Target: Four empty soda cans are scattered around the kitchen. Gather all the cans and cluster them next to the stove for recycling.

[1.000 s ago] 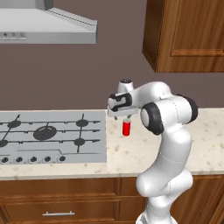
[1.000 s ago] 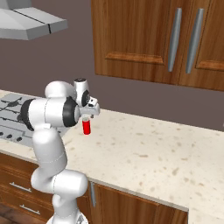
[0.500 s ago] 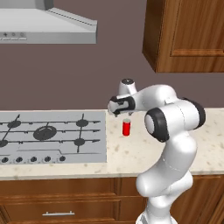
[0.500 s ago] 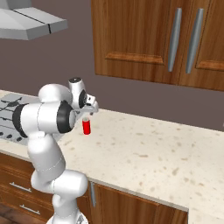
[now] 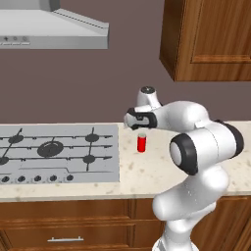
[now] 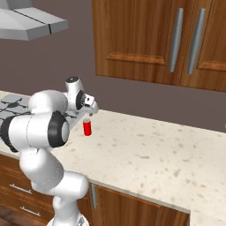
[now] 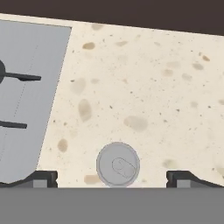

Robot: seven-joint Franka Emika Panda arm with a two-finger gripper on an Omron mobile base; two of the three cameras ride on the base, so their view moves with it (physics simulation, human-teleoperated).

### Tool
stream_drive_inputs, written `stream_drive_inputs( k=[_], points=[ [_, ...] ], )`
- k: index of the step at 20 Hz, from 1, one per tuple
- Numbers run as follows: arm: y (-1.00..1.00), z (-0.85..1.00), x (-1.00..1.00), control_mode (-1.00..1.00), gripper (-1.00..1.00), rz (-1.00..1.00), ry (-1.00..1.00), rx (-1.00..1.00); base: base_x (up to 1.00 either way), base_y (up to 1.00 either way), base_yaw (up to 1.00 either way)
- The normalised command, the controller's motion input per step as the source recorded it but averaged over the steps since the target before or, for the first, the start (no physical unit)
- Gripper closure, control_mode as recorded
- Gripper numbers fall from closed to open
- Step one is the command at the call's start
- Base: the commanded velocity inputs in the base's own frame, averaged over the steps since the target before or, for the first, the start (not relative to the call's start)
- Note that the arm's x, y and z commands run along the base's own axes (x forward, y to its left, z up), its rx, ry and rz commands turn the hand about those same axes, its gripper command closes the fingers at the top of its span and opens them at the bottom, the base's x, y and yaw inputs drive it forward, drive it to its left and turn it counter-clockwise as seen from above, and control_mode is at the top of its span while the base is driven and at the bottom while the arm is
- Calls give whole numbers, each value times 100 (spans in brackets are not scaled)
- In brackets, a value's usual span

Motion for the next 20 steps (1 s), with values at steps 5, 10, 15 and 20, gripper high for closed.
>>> stream_drive_inputs(
  k=[5, 10, 15, 20],
  points=[
    [-5, 12, -48, -100, -100, -6, 0, 0, 0, 0, 0],
    [-8, 25, -43, -100, -100, -3, 0, 1, 0, 0, 0],
    [-13, 15, -48, -100, -100, -2, 0, 5, 0, 0, 0],
    [-8, 8, -49, -100, -100, 0, -1, 4, 0, 0, 0]
  ],
)
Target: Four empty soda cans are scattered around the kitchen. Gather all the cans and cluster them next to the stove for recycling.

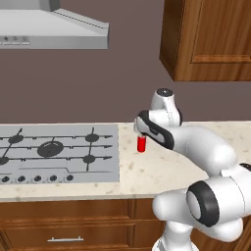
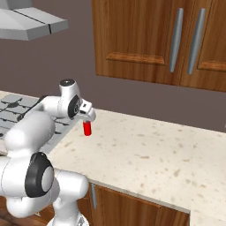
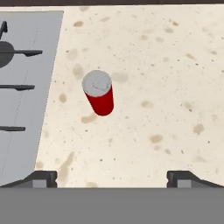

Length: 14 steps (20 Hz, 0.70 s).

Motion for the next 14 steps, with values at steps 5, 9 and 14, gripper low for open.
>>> stream_drive_inputs(
  k=[5, 9, 14],
  points=[
    [0, 0, -43, -100, -100, 0, -1, -3, 0, 0, 0],
    [0, 7, -27, -100, -100, -2, 0, -3, 0, 0, 0],
    [0, 7, -10, -100, -100, -1, 0, -1, 0, 0, 0]
  ],
)
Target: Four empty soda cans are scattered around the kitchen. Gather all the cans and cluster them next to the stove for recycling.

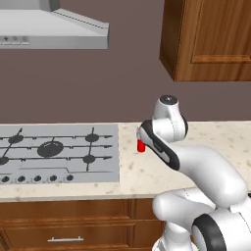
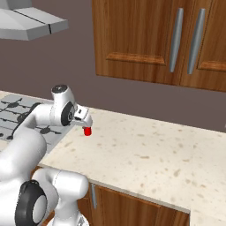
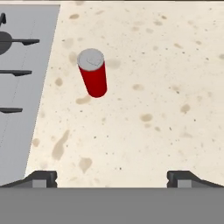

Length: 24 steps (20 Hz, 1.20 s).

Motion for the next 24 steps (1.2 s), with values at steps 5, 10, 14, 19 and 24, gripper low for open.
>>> stream_drive_inputs(
  k=[5, 10, 14, 19, 24],
  points=[
    [0, 6, -7, -100, -100, 0, 0, 0, 0, 0, 0],
    [0, 1, -13, -100, -100, 0, 0, 0, 0, 0, 0],
    [0, 0, -15, -100, -100, 0, 4, 0, 0, 0, 0],
    [0, 0, -3, 100, -100, 0, 1, 0, -18, 0, -1],
    [0, 0, 0, 100, -100, 0, 0, 0, -54, -3, -8]
  ],
)
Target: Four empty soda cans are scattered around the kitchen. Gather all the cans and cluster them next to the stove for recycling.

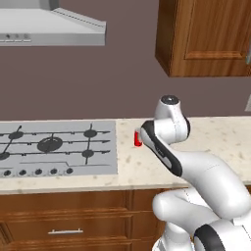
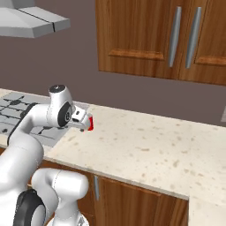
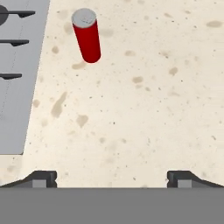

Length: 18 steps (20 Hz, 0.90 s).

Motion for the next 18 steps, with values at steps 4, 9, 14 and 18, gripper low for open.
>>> stream_drive_inputs(
  k=[4, 9, 14, 18],
  points=[
    [0, 0, 0, 100, -100, 0, 0, 0, -38, 0, -26],
    [0, 0, 0, 100, -100, 0, 0, 0, -25, 1, -32],
    [0, 0, 0, 100, -100, 0, 0, 0, -5, 5, -44],
    [0, 0, 0, 100, -100, 0, 0, 0, -5, 1, -47]
  ],
)
